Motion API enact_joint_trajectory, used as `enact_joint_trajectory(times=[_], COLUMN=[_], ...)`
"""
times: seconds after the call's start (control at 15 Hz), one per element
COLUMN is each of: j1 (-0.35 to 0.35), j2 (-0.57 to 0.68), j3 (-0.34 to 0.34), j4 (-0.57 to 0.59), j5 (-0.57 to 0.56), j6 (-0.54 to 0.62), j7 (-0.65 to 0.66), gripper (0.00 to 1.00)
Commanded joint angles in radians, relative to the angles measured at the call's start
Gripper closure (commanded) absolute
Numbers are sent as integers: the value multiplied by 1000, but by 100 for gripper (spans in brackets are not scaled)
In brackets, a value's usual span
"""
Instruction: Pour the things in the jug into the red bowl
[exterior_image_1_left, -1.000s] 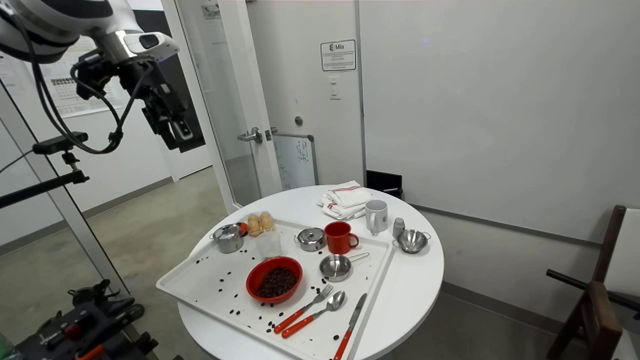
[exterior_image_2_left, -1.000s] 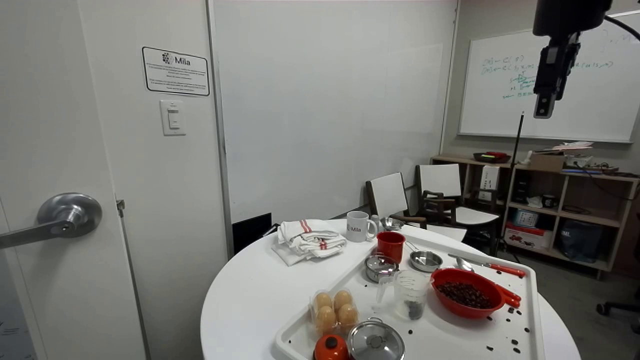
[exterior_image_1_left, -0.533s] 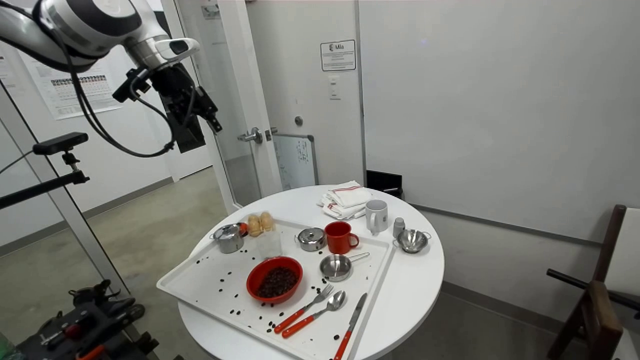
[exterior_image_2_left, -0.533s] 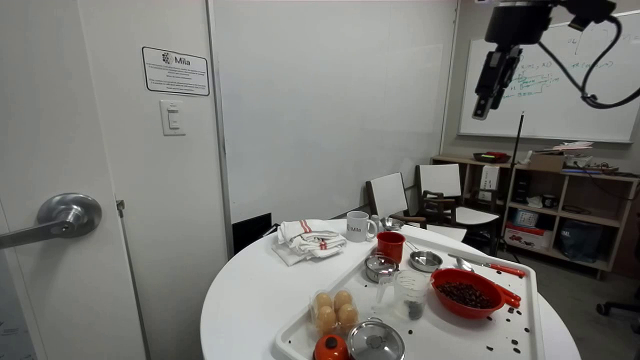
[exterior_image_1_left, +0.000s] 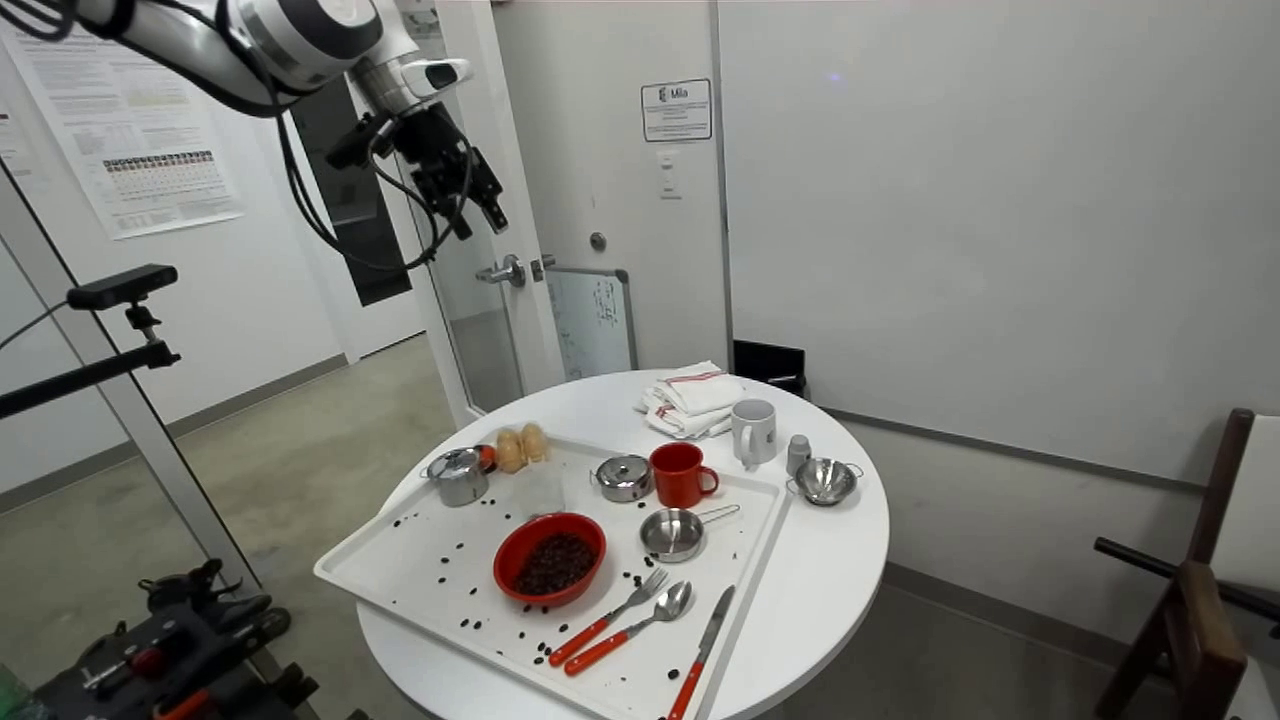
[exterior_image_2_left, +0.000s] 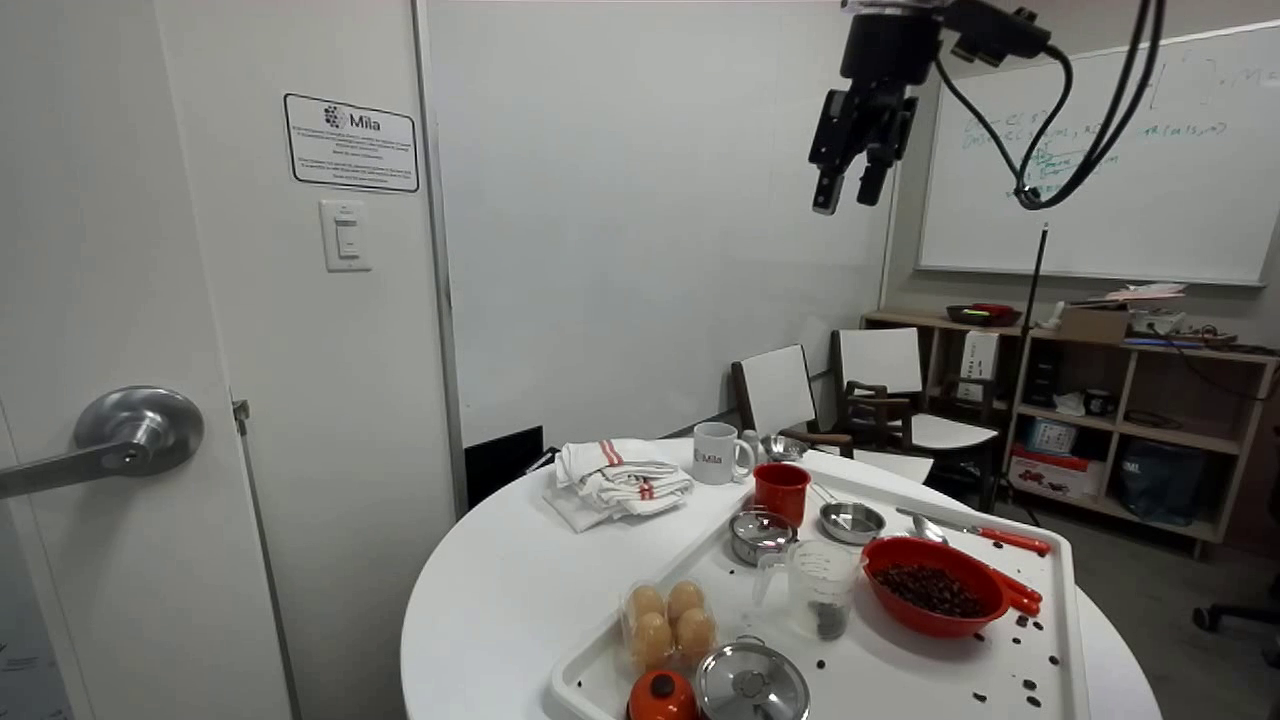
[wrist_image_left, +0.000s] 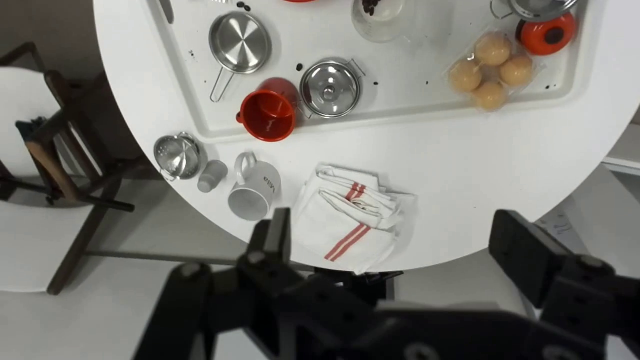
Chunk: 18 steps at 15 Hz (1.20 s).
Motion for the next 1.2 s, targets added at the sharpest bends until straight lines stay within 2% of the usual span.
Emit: enact_joint_trajectory(times=[0.0,0.33,0.53,0.6,0.67,0.73,0.93,1.0,1.13], j1=[68,149,155,149,132,164,173,214,218], j2=[220,441,530,541,527,504,513,520,540], j3=[-58,-130,-124,-111,-85,-133,-140,-193,-214], j4=[248,483,562,567,538,497,499,508,505], j5=[-6,73,211,272,331,262,271,217,214], j6=[-105,-200,-253,-238,-170,-186,-182,-179,-135], j7=[179,379,421,418,351,378,376,525,610], gripper=[0,0,0,0,0,0,0,0,0])
